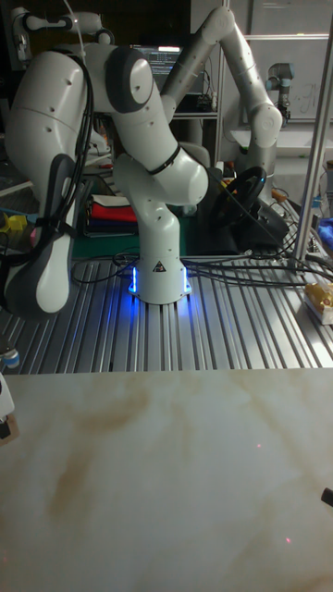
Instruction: Pick up the small block on the left and move it to the right
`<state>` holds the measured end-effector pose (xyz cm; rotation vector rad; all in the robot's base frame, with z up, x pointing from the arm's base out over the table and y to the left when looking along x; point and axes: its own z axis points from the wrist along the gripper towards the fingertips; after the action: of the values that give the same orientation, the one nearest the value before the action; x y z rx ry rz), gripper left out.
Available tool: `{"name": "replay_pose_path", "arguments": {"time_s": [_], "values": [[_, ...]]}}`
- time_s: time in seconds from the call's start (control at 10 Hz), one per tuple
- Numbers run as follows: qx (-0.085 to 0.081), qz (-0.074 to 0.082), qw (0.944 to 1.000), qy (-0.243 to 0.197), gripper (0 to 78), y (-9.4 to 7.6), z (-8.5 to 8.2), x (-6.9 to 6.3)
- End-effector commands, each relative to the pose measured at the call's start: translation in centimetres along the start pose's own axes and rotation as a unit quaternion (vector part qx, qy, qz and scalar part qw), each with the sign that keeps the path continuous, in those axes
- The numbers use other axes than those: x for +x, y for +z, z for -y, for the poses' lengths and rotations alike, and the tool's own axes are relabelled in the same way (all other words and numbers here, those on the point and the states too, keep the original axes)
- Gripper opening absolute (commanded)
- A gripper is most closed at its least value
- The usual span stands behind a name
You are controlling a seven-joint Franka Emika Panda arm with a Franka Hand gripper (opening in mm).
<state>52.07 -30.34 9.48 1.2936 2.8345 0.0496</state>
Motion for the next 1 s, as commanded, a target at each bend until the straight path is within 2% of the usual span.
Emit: {"name": "replay_pose_path", "arguments": {"time_s": [0.1, 0.7, 0.8, 1.0], "values": [[-0.002, 0.003, 1.0, -0.002, 77.5, 0.52, -0.45, -0.13], [0.0, 0.005, 0.9999, -0.012, 77.5, 0.8, -0.38, 0.07], [0.001, 0.007, 0.9996, -0.029, 77.5, 0.87, -0.26, 0.2], [0.001, 0.007, 0.9994, -0.034, 77.5, 0.87, -0.24, 0.23]]}}
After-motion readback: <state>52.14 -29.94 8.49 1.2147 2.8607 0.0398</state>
